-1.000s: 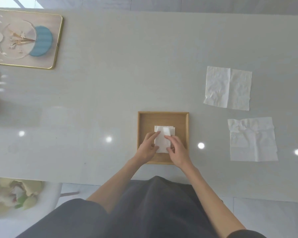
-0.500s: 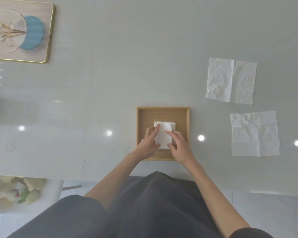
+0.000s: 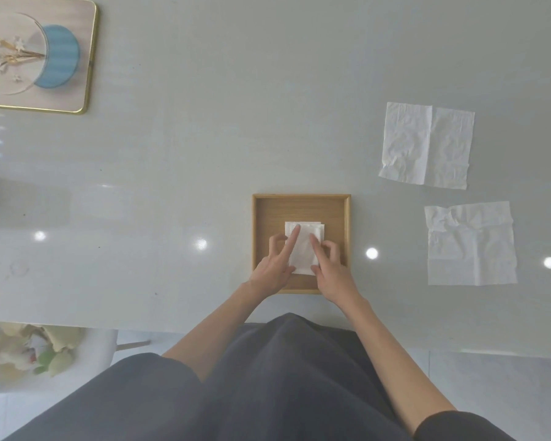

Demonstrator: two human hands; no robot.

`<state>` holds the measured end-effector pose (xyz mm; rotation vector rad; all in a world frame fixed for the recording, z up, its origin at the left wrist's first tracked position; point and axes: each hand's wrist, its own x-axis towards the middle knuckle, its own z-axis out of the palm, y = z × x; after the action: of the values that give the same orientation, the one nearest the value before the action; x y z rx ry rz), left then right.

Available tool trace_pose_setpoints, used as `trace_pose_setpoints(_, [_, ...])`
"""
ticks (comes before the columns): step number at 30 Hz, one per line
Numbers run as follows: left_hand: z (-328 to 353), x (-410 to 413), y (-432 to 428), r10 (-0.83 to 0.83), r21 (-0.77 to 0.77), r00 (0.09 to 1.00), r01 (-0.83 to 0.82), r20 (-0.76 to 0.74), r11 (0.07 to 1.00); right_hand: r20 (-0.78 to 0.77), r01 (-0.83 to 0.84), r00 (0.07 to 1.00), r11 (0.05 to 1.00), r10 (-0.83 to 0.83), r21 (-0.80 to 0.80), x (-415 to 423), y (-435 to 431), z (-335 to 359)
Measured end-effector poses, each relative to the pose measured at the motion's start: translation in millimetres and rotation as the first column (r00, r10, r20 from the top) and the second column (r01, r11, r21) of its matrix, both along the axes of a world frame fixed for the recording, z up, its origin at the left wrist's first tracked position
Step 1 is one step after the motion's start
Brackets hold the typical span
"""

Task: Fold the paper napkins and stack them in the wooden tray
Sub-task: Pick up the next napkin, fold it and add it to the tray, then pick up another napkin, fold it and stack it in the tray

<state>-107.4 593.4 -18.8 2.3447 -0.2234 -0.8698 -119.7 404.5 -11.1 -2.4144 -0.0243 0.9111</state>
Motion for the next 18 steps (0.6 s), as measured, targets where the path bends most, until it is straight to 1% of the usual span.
trace_pose_setpoints(2, [0.2, -1.5, -0.7, -0.042, 0.037, 0.999, 0.041, 0.029, 0.998, 0.052, -0.001, 0.999, 0.999, 0.003, -0.046, -1.0, 1.5, 1.0])
trace_pose_setpoints(5, [1.2, -1.7, -4.8, -0.056, 0.102, 0.998, 0.055, 0.006, 0.993, 0.134, 0.015, 0.991, 0.991, 0.003, -0.132, -4.2, 3.4, 1.4])
trace_pose_setpoints(8, [1.4, 0.0, -9.0, -0.054, 0.157, 0.998, 0.057, -0.022, 0.986, 0.129, 0.003, 0.991, 0.981, 0.022, -0.194, -4.5, 7.9, 4.2])
trace_pose_setpoints(10, [4.0, 2.0, -12.3, -0.068, 0.182, 0.997, 0.072, -0.029, 0.981, 0.121, 0.024, 0.993, 0.984, -0.002, -0.177, -2.7, 8.3, 6.3])
trace_pose_setpoints(11, [6.9, 2.8, -14.2, -0.072, 0.201, 0.997, 0.078, -0.039, 0.977, 0.123, 0.047, 0.992, 0.989, -0.03, -0.14, -1.4, 7.3, 9.5])
trace_pose_setpoints(13, [17.3, 5.0, -19.2, -0.038, 0.254, 0.998, 0.052, -0.059, 0.966, 0.161, 0.128, 0.979, 0.992, -0.122, -0.024, 1.5, 1.4, 20.5])
trace_pose_setpoints(15, [29.3, 11.3, -26.1, 0.034, 0.328, 0.999, -0.026, -0.018, 0.944, 0.263, 0.28, 0.922, 0.958, -0.285, 0.055, 5.9, -16.4, 34.6])
trace_pose_setpoints(16, [35.3, 15.7, -31.2, 0.049, 0.362, 0.998, -0.057, 0.033, 0.93, 0.313, 0.387, 0.866, 0.919, -0.389, 0.072, 7.3, -32.2, 39.8])
trace_pose_setpoints(18, [48.9, 28.4, -50.9, 0.016, 0.39, 0.992, -0.064, 0.127, 0.919, 0.355, 0.616, 0.717, 0.784, -0.6, 0.081, 8.3, -79.4, 43.3])
